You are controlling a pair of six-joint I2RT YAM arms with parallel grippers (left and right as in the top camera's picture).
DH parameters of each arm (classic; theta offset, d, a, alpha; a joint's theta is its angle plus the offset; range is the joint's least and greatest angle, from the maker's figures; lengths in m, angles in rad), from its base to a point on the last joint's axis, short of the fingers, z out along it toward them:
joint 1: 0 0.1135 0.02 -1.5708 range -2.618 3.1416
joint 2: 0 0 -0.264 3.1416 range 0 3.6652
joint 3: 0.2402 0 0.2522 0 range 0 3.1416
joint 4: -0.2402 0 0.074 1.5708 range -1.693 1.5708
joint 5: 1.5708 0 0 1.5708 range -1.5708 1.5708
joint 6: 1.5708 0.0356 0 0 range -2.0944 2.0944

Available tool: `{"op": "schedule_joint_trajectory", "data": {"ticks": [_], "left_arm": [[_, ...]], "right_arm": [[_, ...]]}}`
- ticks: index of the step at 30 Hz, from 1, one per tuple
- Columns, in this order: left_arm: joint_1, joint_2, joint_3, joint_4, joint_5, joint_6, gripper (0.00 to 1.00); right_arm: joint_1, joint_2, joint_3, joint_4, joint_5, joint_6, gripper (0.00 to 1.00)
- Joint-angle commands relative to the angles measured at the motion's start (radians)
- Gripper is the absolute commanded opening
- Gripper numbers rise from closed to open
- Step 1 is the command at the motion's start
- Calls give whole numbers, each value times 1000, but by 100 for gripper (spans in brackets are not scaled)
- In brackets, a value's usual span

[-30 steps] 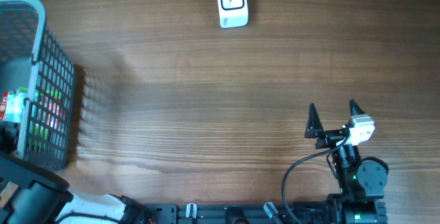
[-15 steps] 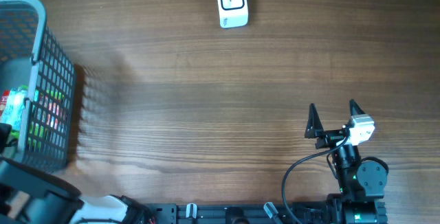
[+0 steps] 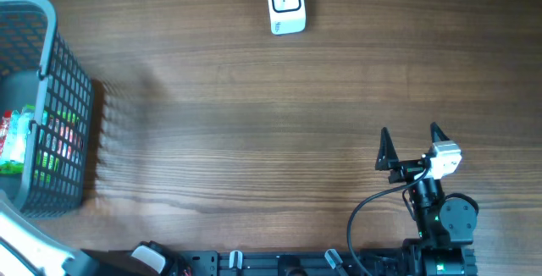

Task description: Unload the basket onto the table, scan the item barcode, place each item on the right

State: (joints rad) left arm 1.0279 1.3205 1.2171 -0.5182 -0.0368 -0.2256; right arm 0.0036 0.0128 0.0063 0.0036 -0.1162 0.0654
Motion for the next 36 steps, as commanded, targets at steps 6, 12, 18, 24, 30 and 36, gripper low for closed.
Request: {"op": "schedule_joint_trajectory", "data": {"ticks": [6,12,18,24,30,36], "left_arm": [[-5,-266,23,54,423,16,61],[-5,-387,23,-27,841,8,62],[-28,-412,22,-200,1077,12,62],[-254,-408,22,-310,1074,112,61],[-504,-333,22,-362,955,118,61],[-803,-205,22,-362,756,209,63]], "right_arm": [[-1,-5,-1,5,-15,-11,100],[-1,-5,-1,5,-15,-11,100],[-1,-5,-1,5,-15,-11,100],[-1,-5,-1,5,-15,-11,100],[-1,-5,-1,5,-15,-11,100],[-1,-5,-1,5,-15,-11,100]]}}
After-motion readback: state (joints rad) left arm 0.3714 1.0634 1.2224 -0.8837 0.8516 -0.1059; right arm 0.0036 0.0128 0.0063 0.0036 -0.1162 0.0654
